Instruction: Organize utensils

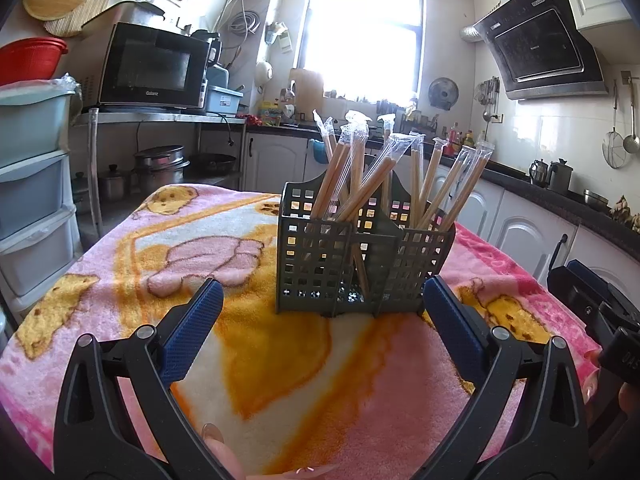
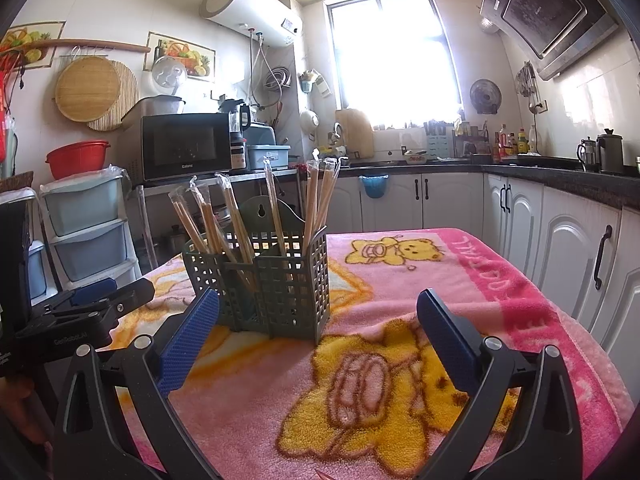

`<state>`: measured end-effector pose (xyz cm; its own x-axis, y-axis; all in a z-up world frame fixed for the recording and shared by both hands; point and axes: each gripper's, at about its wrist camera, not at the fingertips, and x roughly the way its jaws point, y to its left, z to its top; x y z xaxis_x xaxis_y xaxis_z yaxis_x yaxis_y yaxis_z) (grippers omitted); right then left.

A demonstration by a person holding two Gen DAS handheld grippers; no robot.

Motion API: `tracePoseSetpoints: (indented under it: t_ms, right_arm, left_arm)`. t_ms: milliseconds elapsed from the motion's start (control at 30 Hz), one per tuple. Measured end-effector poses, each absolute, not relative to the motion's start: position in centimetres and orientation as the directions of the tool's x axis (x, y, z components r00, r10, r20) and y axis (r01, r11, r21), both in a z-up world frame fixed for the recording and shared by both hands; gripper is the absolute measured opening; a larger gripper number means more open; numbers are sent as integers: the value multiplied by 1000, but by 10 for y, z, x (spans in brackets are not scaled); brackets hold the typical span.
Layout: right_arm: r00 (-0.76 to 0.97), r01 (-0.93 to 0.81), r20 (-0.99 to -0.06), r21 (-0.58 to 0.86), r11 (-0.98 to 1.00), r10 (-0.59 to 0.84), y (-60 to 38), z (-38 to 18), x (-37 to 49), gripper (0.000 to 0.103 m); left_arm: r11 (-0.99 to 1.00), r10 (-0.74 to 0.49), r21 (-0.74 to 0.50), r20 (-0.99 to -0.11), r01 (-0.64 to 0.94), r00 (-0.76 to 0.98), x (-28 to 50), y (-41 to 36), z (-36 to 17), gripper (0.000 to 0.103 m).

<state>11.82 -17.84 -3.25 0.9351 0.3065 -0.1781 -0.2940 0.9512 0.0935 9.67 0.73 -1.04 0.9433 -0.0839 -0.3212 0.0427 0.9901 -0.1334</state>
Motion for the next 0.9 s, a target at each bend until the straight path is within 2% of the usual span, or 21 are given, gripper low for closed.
tracePoseSetpoints:
  t_ms: [367, 567, 667, 767, 900]
  right_arm:
    - [938, -281, -182, 92, 955, 294, -179, -32, 116, 96]
    - [942, -191, -257, 120, 974, 216, -195, -32, 129, 96]
    - [934, -95, -330, 139, 986, 136, -216, -32, 145, 96]
    - [891, 44, -453, 118, 992, 14, -245, -38, 173, 96]
    - [697, 205, -704, 15, 979, -135, -288, -71, 234, 96]
  left_arm:
    - [990, -92, -136, -334, 48, 938, 98, 7, -13, 93]
    - [979, -88, -205, -403, 3, 911, 106, 24, -19, 93]
    - [974, -34, -213, -452, -71, 891, 108, 44, -15, 93]
    - [957, 65, -200, -558, -210, 827, 123, 84, -13, 93]
    - [921, 202, -111, -682, -373, 703, 156, 136, -33, 93]
